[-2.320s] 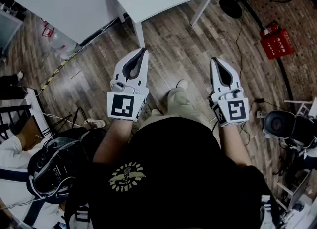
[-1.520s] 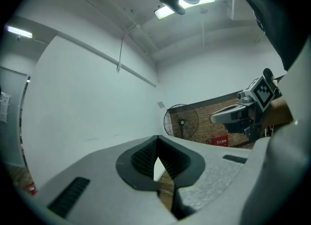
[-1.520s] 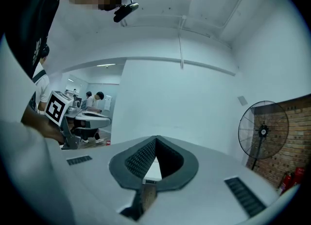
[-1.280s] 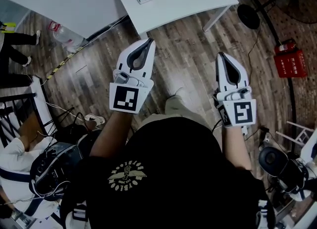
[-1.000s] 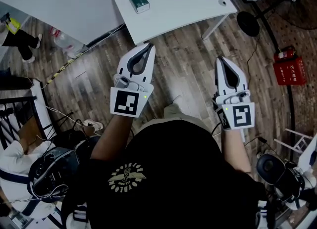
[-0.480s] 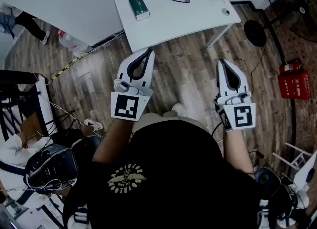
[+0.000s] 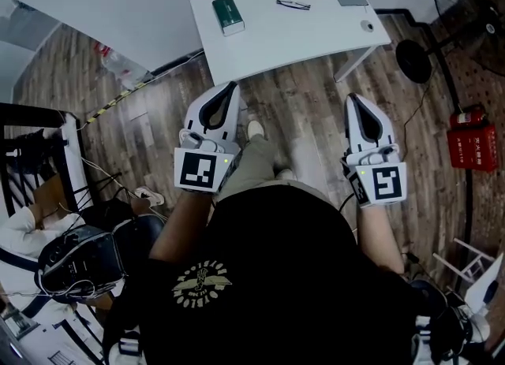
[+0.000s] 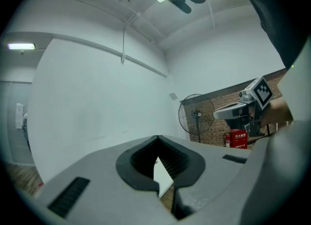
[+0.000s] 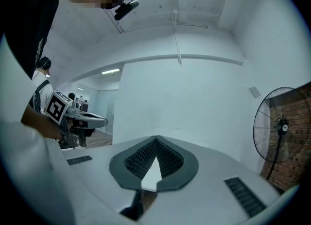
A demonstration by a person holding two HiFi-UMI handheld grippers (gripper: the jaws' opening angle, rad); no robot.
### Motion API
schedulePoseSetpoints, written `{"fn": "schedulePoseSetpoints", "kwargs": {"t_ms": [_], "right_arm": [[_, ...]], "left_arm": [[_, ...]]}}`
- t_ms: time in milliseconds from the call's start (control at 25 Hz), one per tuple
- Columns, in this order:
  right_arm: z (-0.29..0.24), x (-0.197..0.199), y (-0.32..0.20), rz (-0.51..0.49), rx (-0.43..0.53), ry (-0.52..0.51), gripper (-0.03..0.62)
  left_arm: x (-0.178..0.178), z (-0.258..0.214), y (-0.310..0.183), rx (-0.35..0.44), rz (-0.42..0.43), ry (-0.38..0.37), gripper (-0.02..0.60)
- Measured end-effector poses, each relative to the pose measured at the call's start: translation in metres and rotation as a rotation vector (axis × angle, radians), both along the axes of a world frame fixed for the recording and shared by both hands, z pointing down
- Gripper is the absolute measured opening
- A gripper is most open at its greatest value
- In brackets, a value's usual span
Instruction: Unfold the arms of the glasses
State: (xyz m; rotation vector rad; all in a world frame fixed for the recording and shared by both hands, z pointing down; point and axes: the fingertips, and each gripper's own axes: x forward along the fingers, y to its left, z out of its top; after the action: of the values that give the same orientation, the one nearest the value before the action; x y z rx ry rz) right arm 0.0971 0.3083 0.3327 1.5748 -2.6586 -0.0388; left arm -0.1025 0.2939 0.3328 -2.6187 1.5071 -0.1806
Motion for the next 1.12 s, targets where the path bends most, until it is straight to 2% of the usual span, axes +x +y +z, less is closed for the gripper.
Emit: {"fn": "schedulePoseSetpoints", "kwargs": {"t_ms": [400,600,720,1120], "right_arm": [[0.002,0.009,-0.036,0.034,0.018,0.011,-0.005],[0.001,0.018,-0.062,0.063,0.007,0.004,-0.005],[-0.001,0.019,-0.082,0.054,0.018,0.007,-0.005],[0.018,0.031,-0.145,0.076,-0.044,0.006,-0.005]], "left_arm": [[0.027,0.004,-0.05,0.017,0.074,0.013,0.006],[0.044,0.001,-0.08,0.029,0.122,-0.009,0.006],[0.046,0.001,-0.102,0.019,0.124,-0.009,0.006],[0.058,0.014,-0.166,-0.033,0.145,-0.053,0.006]]}}
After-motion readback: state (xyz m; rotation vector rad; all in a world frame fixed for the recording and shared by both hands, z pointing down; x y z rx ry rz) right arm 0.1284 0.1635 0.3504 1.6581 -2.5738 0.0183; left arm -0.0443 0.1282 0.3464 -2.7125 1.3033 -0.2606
